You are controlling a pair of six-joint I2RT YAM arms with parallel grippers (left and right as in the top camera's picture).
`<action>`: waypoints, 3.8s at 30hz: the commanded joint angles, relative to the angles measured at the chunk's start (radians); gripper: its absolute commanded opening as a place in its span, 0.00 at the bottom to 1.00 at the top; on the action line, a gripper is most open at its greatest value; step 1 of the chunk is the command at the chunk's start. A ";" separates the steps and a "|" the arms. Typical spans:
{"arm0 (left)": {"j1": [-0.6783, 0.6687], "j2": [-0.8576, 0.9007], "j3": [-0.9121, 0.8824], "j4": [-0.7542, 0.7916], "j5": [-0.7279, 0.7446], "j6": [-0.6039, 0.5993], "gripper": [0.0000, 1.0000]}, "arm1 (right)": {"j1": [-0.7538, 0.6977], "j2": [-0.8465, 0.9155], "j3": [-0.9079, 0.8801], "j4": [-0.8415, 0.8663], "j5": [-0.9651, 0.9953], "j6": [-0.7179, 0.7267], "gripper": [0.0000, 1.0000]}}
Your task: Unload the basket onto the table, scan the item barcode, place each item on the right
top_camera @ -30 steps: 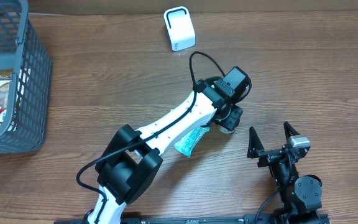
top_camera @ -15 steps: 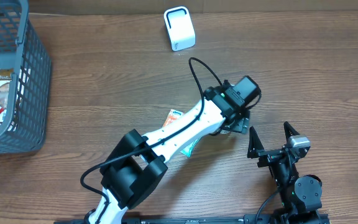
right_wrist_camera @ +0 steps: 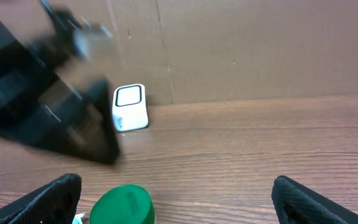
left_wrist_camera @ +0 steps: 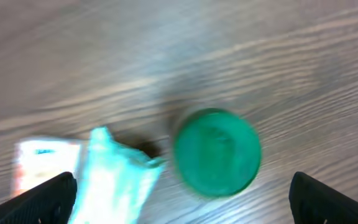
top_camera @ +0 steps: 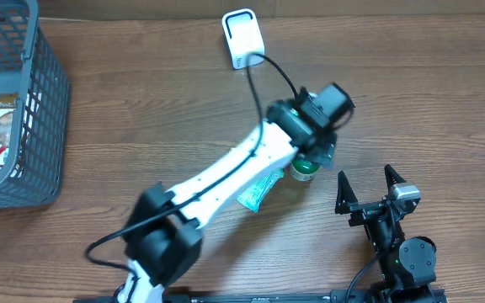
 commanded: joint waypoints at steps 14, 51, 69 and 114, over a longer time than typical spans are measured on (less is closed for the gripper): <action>0.417 -0.116 -0.079 -0.235 0.158 0.418 0.64 | -0.003 -0.009 -0.010 0.003 0.006 -0.003 1.00; 1.315 -0.109 0.558 -0.265 -0.232 0.259 1.00 | -0.003 -0.009 -0.010 0.003 0.006 -0.003 1.00; 1.460 0.101 0.153 -0.113 -0.232 0.428 1.00 | -0.003 -0.009 -0.010 0.003 0.006 -0.003 1.00; 1.484 0.327 0.069 0.310 0.000 0.713 0.99 | -0.003 -0.009 -0.010 0.003 0.006 -0.003 1.00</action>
